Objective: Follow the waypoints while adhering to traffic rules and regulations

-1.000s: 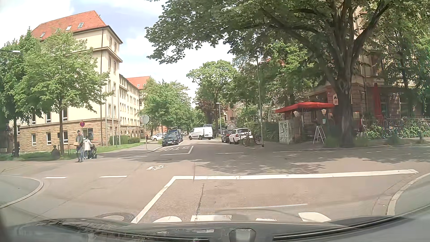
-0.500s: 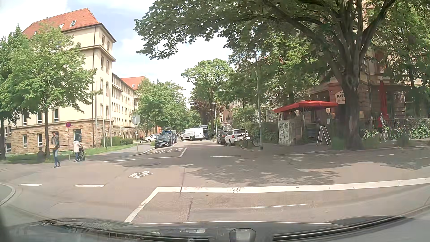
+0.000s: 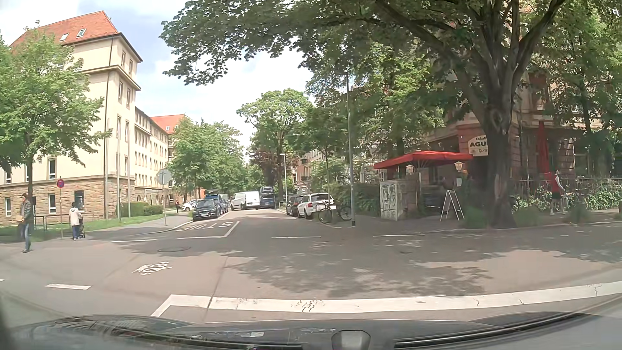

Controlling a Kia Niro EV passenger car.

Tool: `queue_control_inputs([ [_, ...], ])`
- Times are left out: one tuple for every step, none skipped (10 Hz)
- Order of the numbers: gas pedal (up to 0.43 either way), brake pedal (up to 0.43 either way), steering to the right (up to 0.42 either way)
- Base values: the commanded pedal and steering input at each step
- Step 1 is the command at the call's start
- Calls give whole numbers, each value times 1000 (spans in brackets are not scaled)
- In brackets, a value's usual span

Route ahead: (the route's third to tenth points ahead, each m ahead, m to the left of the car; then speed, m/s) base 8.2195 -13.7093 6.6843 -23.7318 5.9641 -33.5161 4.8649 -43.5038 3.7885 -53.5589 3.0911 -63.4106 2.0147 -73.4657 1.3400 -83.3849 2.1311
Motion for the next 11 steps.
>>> queue_control_inputs([
  [0,177,400],
  [0,177,430],
  [0,152,457],
  [0,152,476],
  [0,152,493],
  [0,152,503],
  [0,152,505],
  [0,152,506],
  [0,152,513],
  [0,152,515],
  [0,152,514],
])
